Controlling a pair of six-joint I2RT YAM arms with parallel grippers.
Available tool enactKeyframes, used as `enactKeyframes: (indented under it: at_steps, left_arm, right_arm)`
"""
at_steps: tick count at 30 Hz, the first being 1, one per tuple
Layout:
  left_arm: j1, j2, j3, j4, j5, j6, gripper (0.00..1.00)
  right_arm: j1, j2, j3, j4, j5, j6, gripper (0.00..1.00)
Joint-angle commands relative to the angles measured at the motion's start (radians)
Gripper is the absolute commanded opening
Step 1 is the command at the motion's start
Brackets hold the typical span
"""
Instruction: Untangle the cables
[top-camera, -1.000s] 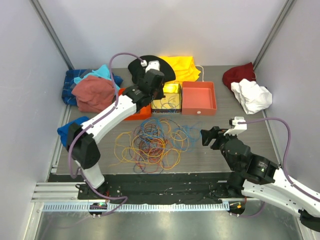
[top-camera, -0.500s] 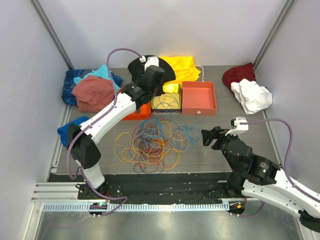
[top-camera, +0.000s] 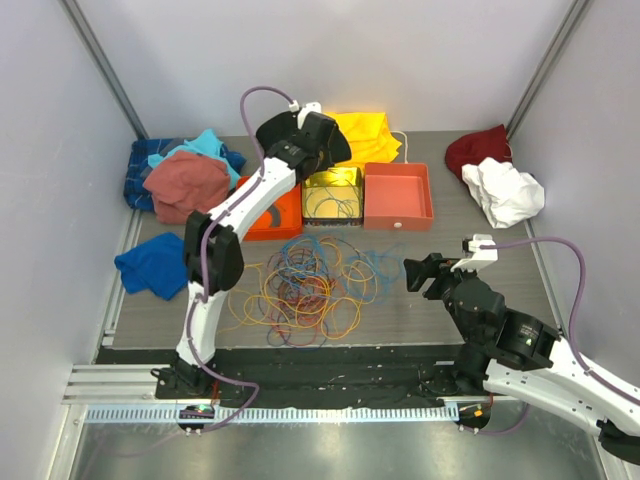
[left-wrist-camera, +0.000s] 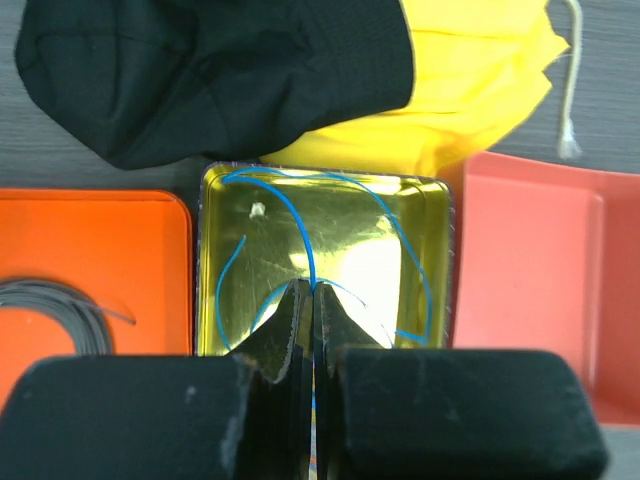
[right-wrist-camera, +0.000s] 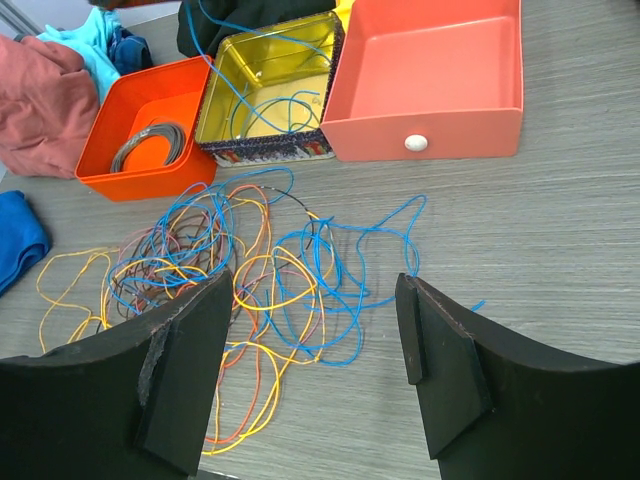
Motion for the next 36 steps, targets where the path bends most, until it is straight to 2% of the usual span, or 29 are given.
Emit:
enactKeyframes:
  at_steps: [1, 10, 15, 18, 21, 22, 25, 26, 27, 28, 36]
  left_arm:
    - [0.029, 0.069, 0.127, -0.021, 0.050, -0.034, 0.00]
    - [0.046, 0.170, 0.134, 0.025, 0.163, -0.091, 0.00]
    - [0.031, 0.105, -0.055, 0.143, 0.197, -0.092, 0.00]
    - [0.019, 0.071, -0.101, 0.167, 0.179, -0.069, 0.03]
    - [0.017, 0.052, -0.119, 0.160, 0.172, -0.051, 0.29]
    - [0.019, 0.039, -0.123, 0.154, 0.168, -0.045, 0.50]
    - [0.019, -0.001, -0.141, 0.153, 0.124, -0.022, 0.74]
    - [0.019, -0.035, -0.143, 0.154, 0.113, -0.016, 0.80]
    - [0.019, -0.050, -0.146, 0.153, 0.103, 0.003, 0.93]
    - [0.019, -0.070, -0.147, 0.153, 0.082, 0.009, 0.98]
    - [0.014, -0.300, -0.265, 0.171, 0.007, 0.015, 1.00]
  right_arm:
    - [0.001, 0.009, 0.013, 0.012, 0.037, -0.001, 0.74]
    - [-0.001, 0.060, 0.010, 0.025, 0.037, -0.001, 0.74]
    - [-0.001, 0.066, 0.008, 0.029, 0.037, 0.000, 0.74]
    - [0.001, 0.074, 0.008, 0.034, 0.034, 0.003, 0.74]
    - [-0.001, 0.083, 0.008, 0.043, 0.025, 0.006, 0.74]
    - [0.001, 0.089, 0.010, 0.048, 0.022, 0.008, 0.74]
    - [-0.001, 0.091, 0.011, 0.051, 0.017, 0.011, 0.74]
    - [0.001, 0.091, 0.011, 0.052, 0.014, 0.011, 0.74]
    - [0.001, 0.089, 0.011, 0.052, 0.013, 0.014, 0.74]
    - [-0.001, 0.091, 0.010, 0.052, 0.011, 0.012, 0.74]
    - [-0.001, 0.092, 0.004, 0.054, 0.005, 0.023, 0.74]
